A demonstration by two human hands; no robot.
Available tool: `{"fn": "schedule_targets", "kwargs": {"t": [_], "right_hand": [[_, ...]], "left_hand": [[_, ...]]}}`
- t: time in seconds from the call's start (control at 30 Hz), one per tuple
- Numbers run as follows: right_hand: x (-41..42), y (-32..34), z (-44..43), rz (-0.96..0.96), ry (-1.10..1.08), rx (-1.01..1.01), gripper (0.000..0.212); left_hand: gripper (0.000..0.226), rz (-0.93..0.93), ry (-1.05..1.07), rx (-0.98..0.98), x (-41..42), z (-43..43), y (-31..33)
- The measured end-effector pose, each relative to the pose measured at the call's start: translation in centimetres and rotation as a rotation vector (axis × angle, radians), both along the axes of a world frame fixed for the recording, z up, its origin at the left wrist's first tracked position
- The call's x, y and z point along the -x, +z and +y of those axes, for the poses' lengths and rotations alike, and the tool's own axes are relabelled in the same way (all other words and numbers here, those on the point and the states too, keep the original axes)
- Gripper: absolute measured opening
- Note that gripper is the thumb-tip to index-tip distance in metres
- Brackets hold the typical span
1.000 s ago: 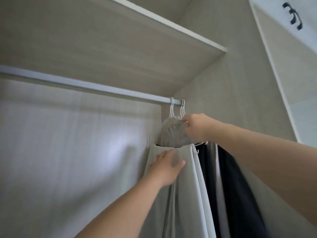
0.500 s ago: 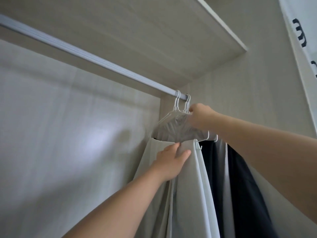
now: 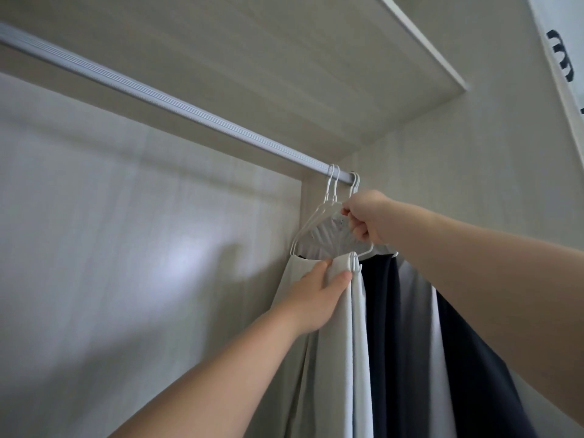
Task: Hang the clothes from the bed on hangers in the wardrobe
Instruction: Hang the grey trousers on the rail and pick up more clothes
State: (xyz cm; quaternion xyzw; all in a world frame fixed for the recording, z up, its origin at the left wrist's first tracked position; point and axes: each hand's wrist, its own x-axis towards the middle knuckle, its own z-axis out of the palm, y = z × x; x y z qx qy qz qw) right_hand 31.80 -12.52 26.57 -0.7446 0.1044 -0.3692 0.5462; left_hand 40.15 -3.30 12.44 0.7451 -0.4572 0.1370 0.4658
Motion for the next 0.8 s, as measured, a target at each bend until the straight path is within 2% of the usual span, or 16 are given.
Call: {"fn": "schedule_targets", "kwargs": {"t": [0.07,0.2,0.4,0.57,0.63,0.8], "right_hand": [[-0.2,-0.5,-0.1,-0.068,-0.073,0.067,0.024],[-0.7,-1.2,-0.4,-0.186,-0.070,0.122,0.021],[-1.2,-1.0,-0.1,-0.343,-0.015,0.056,0.023],[1.6,-2.1,-0.7,-0.377,0.003,0.075,0.023],[3.8,-2.5,-1.5,-0.364,-0.060,0.159,0.028],[10.8,-3.0,-5.3,-0.323,-0.355,0.531,0.028]], "left_hand": [[0.088,0.007,-0.014,0.021,0.1,-0.4,-0.2],[0.084,0.017,0.027,0.046,0.2,-0.7,-0.5],[0.078,-0.023,0.092,0.149,-0.3,-0.5,-0.2],[0.065,-0.198,0.197,0.209,1.4,-0.7,0.0],[0.065,-0.259,0.254,0.223,2.4,-1.1,0.3],[0.060,-0.412,0.334,0.338,5.7,-3.4,2.3]]}}
